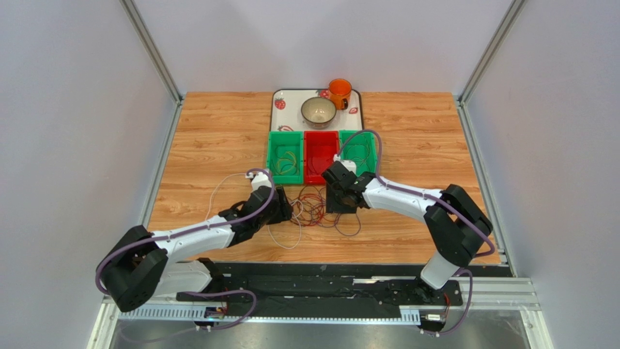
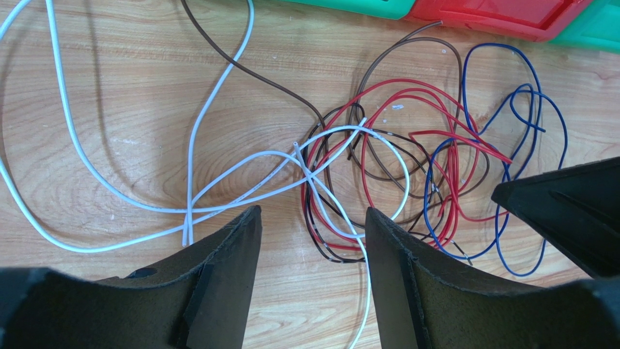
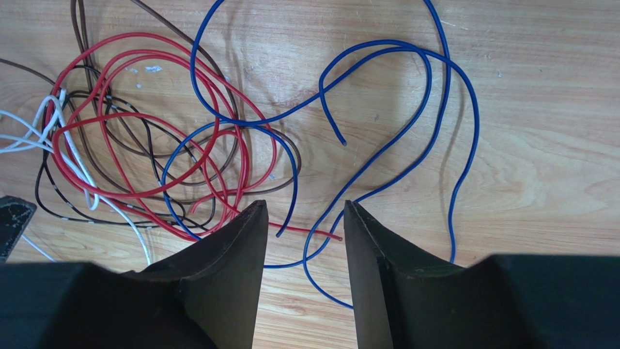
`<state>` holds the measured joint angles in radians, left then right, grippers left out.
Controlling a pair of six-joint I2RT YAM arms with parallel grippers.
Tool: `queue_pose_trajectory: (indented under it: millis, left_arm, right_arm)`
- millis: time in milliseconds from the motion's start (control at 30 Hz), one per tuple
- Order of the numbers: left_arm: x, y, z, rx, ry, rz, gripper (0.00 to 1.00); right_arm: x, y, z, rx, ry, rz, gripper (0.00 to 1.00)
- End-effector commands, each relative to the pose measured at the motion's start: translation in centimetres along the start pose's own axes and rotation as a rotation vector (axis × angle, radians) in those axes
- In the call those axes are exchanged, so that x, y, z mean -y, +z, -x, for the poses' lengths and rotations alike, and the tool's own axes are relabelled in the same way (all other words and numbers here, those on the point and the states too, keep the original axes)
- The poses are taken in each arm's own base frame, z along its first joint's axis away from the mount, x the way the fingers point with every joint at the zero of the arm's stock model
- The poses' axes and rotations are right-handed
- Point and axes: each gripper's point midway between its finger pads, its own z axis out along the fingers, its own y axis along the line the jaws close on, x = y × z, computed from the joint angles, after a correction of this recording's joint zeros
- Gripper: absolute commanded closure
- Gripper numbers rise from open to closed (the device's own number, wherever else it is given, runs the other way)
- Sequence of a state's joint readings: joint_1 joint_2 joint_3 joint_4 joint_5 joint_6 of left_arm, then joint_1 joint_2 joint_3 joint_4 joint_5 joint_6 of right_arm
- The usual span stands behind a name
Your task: Untangle the cables
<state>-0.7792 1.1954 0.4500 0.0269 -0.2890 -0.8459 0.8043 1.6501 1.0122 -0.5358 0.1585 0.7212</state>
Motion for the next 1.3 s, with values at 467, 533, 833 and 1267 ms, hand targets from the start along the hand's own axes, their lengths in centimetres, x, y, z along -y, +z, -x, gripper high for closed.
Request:
queue_pose_trajectory:
  millis: [467,533,833,1267]
  left_arm:
    - [1.2,-0.2,0.9,0.029,0.003,-0.044,0.37]
    - [1.1,-0.2,0.8,0.029,0.003,-0.044,0.37]
    - [1.1,-0.3,0.9,0.033,0.004,-0.047,0.37]
    - [1.2,-0.3,0.9,0.034,0.004,-0.05,0.37]
  right_arm:
    - [1.6,0.5,-0.7,-0.017,0.043,-0.109,0.59]
    - [1.4,0.9,-0.5,-0.009,0.039,-0.1,0.6]
    - [1.6,1.9,0.1,-0.002,0.016,-0.15,0.66]
    - [3.3,2.2,-0.2,-0.029,-0.041,-0.268,0.84]
